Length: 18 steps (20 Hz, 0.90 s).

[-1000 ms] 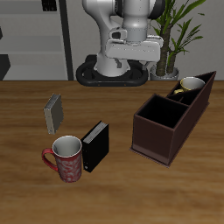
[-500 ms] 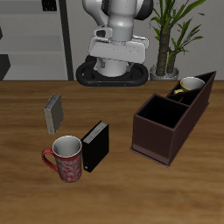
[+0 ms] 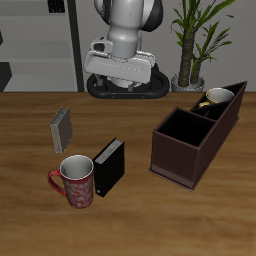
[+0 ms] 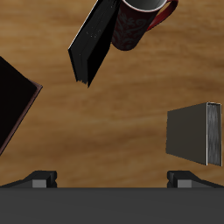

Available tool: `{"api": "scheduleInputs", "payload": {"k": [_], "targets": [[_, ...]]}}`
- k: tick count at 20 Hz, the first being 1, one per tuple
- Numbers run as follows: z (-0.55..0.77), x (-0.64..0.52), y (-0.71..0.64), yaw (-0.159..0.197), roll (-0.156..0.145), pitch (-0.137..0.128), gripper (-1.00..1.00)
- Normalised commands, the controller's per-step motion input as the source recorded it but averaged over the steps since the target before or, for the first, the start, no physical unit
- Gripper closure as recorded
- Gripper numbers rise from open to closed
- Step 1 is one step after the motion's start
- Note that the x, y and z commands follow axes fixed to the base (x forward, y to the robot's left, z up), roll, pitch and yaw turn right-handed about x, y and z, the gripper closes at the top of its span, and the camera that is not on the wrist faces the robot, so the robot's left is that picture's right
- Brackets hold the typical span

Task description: Place the white-yellow mug into the left desk caddy's left compartment and place the black book into the left desk caddy's front compartment

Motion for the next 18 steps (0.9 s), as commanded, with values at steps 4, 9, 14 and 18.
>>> {"api": "scheduleInputs", "payload": {"k": [4, 9, 14, 18], "targets": [[0.07, 0.36, -0.29, -0.009, -0.016, 0.01, -1.0], [0.06, 0.34, -0.11, 0.0, -0.047, 0.005, -1.0], [0.17, 0.44, 0.07, -0.028, -0.08, -0.012, -1.0], [0.11, 0.43, 0.09, -0.03, -0.029, 0.001, -1.0]]}}
